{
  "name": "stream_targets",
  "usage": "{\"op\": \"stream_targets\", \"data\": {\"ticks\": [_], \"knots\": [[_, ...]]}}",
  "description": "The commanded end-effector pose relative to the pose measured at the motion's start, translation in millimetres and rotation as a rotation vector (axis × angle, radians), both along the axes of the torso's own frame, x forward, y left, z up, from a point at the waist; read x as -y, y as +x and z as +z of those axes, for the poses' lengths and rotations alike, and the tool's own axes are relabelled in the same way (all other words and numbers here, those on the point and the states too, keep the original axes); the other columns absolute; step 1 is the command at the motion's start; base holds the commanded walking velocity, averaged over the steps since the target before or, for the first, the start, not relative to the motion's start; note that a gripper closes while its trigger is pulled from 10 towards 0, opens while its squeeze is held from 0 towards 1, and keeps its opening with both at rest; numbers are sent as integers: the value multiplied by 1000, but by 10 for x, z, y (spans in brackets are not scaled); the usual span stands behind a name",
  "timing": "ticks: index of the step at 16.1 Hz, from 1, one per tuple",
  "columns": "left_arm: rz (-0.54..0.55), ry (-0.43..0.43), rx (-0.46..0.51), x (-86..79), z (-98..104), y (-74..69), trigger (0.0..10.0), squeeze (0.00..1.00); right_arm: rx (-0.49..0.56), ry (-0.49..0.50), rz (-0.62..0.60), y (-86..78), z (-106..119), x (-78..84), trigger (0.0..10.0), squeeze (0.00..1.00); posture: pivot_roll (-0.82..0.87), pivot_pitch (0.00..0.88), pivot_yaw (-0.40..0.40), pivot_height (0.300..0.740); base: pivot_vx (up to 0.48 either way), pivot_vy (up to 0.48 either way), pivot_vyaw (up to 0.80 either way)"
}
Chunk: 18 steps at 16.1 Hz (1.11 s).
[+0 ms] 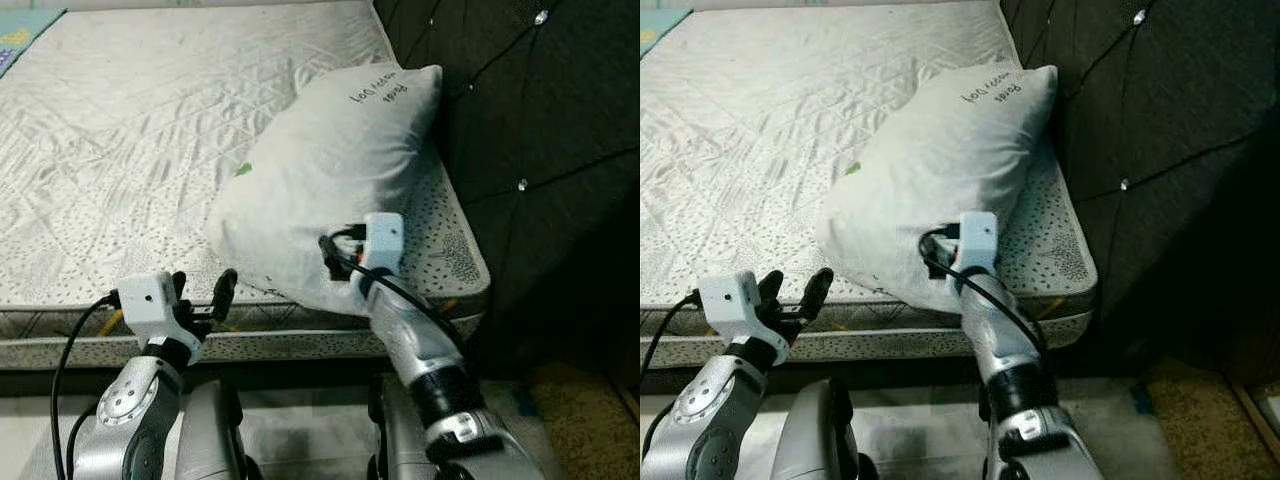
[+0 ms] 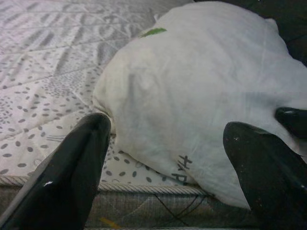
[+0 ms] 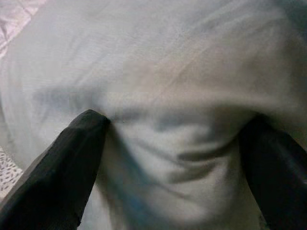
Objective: Clean up the room
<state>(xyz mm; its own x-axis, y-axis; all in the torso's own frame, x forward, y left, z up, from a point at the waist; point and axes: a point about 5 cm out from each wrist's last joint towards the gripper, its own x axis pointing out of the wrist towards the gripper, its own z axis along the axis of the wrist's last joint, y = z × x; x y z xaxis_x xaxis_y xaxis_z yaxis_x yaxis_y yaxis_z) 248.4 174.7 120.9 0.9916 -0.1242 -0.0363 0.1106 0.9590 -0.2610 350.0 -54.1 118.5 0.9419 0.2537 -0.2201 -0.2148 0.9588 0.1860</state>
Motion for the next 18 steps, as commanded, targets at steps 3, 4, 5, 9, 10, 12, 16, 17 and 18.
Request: {"op": "stream_targets", "data": {"ticks": [3,4,5,9,10,12,16,17,18], "knots": [[-11,14,12,-4,57,0,10000,0,29,18,36,49,90,-216,0,0,-40,149,28,551,0,0,0],[-9,14,13,-8,59,-3,10000,0,26,14,37,46,85,-222,0,0,-40,149,28,551,0,0,0],[-7,13,13,-5,59,-2,10000,0,24,9,36,50,65,-224,0,0,-40,149,20,551,0,0,0],[-6,-5,14,15,65,8,10000,0,7,-8,26,67,-27,-171,0,0,-47,152,17,551,0,0,0],[-7,-5,13,19,64,13,10000,0,6,-7,26,68,-31,-163,0,0,-53,153,16,551,0,0,0],[-8,-4,17,26,63,30,10000,0,7,-6,24,83,-35,-147,0,0,-57,152,16,551,0,0,0],[-4,-4,19,38,64,47,10000,0,7,0,19,106,-27,-126,0,0,-60,146,10,551,0,0,0],[-4,-3,20,41,66,53,10000,0,8,0,19,114,-24,-123,0,0,-60,146,10,551,0,0,0],[-6,-2,21,46,66,57,10000,0,8,-2,18,118,-25,-120,0,0,-63,142,8,551,0,0,0]]}}
